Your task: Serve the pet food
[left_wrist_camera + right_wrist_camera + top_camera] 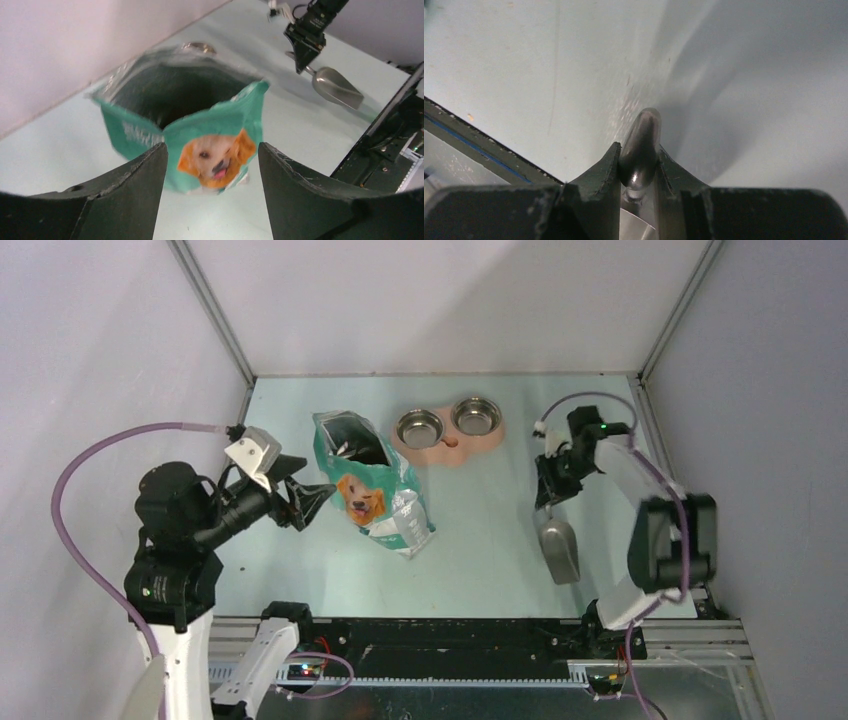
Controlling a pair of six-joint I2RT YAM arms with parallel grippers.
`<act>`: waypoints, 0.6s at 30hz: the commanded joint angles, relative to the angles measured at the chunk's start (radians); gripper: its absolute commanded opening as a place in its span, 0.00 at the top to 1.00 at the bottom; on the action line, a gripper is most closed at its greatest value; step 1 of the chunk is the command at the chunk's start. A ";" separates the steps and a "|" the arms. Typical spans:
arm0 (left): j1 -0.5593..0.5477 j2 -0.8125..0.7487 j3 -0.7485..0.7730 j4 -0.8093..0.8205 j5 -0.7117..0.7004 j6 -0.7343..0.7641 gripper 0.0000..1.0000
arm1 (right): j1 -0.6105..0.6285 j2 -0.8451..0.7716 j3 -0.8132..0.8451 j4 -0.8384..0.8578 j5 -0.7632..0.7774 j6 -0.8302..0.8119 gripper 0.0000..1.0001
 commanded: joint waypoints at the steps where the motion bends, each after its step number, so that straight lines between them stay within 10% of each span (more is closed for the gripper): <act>1: -0.145 0.104 0.153 0.151 -0.028 0.037 0.26 | -0.048 -0.323 0.198 -0.100 -0.044 0.058 1.00; 9: -0.608 0.461 0.572 0.204 -0.403 0.301 0.26 | -0.093 -0.542 0.557 -0.013 -0.053 0.468 1.00; 18: -1.115 0.558 0.276 0.927 -0.844 0.649 0.30 | -0.125 -0.689 0.510 0.246 0.024 0.889 1.00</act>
